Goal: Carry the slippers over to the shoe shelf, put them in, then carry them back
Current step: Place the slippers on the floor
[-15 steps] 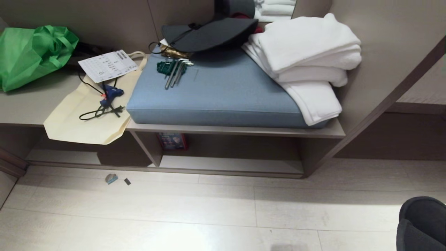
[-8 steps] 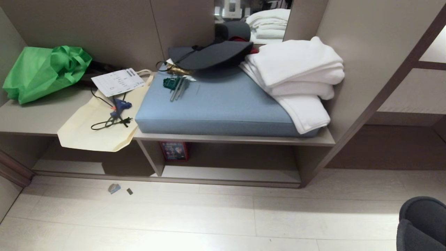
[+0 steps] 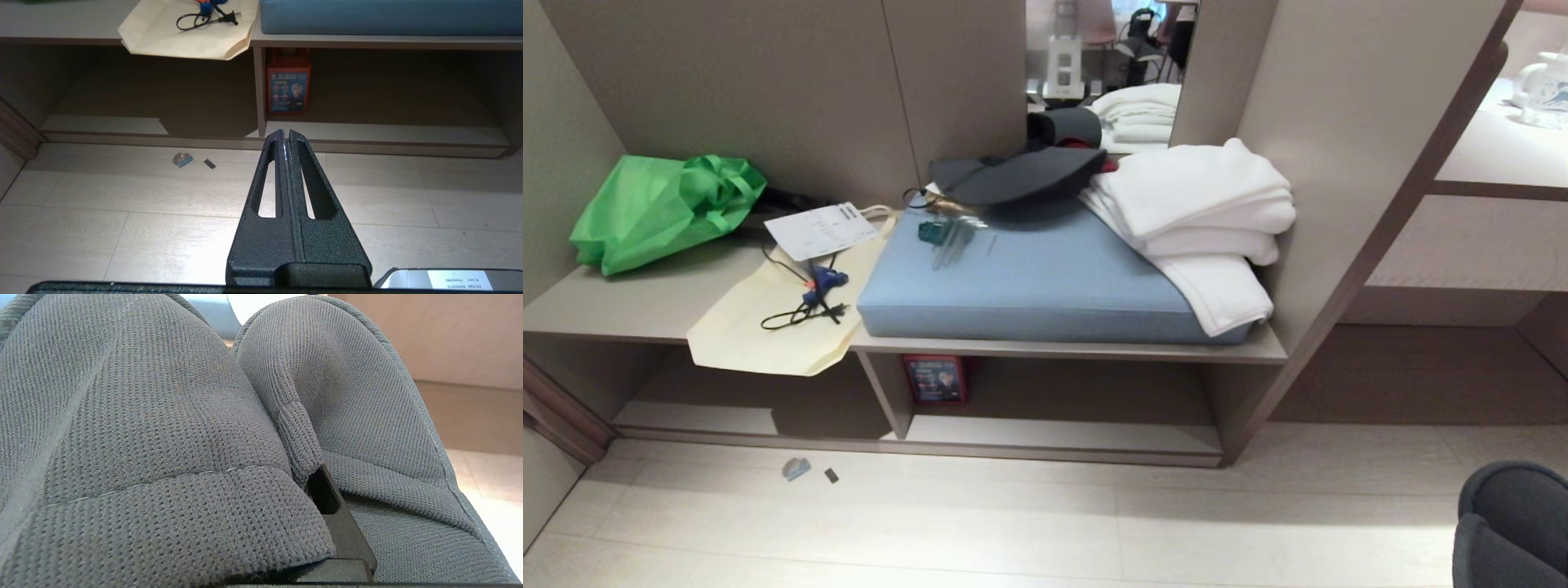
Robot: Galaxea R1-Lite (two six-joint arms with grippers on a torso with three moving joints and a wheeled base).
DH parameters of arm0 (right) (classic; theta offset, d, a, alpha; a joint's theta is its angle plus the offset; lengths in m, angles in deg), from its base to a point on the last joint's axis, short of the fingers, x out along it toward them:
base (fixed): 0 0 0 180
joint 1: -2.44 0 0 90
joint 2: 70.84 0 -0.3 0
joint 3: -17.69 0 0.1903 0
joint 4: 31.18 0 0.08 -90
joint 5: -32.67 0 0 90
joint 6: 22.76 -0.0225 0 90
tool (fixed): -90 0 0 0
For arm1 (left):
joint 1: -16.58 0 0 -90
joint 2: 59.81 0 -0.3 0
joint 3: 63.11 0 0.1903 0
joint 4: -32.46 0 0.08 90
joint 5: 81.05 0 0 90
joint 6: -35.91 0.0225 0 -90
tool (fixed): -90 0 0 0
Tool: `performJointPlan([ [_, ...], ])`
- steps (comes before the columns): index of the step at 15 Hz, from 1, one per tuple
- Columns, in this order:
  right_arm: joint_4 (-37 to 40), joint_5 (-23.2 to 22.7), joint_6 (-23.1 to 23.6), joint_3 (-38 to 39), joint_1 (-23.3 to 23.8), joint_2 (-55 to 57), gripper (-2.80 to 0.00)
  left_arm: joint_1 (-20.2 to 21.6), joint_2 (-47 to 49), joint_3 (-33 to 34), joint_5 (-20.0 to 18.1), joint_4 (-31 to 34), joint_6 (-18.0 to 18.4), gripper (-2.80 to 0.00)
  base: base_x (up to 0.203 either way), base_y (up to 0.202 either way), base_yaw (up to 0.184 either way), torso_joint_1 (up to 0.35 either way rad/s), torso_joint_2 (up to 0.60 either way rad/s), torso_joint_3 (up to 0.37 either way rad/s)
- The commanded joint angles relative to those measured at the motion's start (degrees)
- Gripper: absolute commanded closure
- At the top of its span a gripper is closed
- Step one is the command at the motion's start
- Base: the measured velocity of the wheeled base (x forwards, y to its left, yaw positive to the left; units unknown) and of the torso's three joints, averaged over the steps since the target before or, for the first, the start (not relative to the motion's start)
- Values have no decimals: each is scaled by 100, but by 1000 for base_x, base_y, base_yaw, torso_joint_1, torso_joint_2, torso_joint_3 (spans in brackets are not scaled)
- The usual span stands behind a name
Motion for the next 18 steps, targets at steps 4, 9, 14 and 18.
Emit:
performJointPlan([
  [4,-3,-2,26,2,-2,1,0,0,5,0,0,-6,-2,0,0,0,0,5,5,201],
  [9,-3,-2,8,0,-2,7,0,0,5,0,0,-6,-2,0,0,0,0,2,5,203],
  [14,-3,-2,35,0,-2,0,0,0,5,0,-7,-6,24,0,0,0,0,4,5,130],
  [18,-3,-2,88,0,-2,-1,0,0,5,0,0,-6,24,0,0,0,0,0,0,0],
])
